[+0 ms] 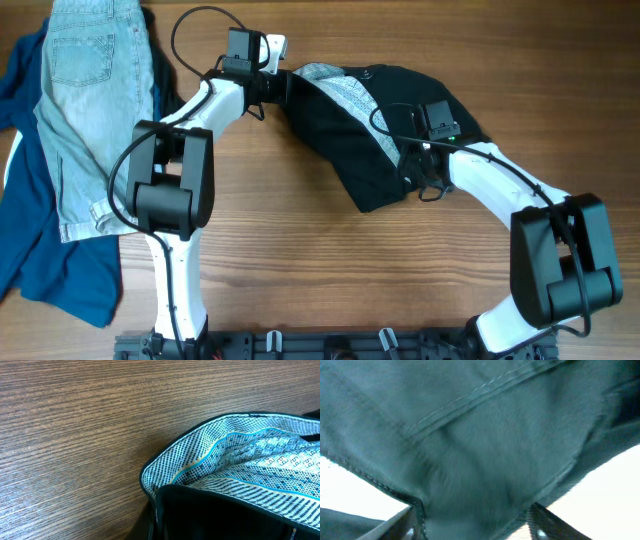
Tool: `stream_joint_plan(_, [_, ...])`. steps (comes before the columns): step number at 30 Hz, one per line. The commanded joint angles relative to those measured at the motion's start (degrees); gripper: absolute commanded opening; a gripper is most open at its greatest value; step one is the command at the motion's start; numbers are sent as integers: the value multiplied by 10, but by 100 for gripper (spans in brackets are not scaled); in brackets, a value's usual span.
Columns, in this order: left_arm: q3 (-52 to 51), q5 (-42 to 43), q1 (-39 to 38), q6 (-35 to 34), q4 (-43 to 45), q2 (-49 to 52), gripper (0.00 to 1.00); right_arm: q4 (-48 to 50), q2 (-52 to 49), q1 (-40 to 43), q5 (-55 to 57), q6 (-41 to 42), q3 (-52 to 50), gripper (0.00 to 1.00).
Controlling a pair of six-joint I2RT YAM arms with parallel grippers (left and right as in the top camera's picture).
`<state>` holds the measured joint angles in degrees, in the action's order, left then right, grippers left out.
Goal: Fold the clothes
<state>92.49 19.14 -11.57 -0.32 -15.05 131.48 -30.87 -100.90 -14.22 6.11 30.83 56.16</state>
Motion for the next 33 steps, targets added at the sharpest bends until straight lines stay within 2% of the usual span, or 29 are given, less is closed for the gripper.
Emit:
stream_joint_plan(1, [2,-17,-2,-5,-7,11,4,-2,-9,0,77,1,-3,57])
stream_joint_plan(4, [2,-23,-2,-5,-7,11,4,4,-9,0,76,-19,-3,42])
stream_joint_plan(7, [2,-28,-2,-5,-6,11,4,6,-9,0,79,-39,-2,7])
stream_joint_plan(8, [2,-43,-2,-6,-6,10,4,6,-9,1,81,-41,2,4])
stream_joint_plan(11, [2,-72,3,-6,-12,-16,4,-18,15,13,76,-54,45,4])
stream_joint_plan(16, [2,-97,27,-38,-36,-131,4,-85,106,71,50,-102,165,4])
stream_joint_plan(23, [2,-98,51,-46,-29,-389,4,-163,233,207,-117,-175,343,4])
stream_joint_plan(29, [2,-110,49,-28,-47,-590,4,-280,306,249,-148,-202,468,4])
stream_joint_plan(33, [2,-150,49,-11,-85,-689,4,-341,360,255,-147,-208,518,4])
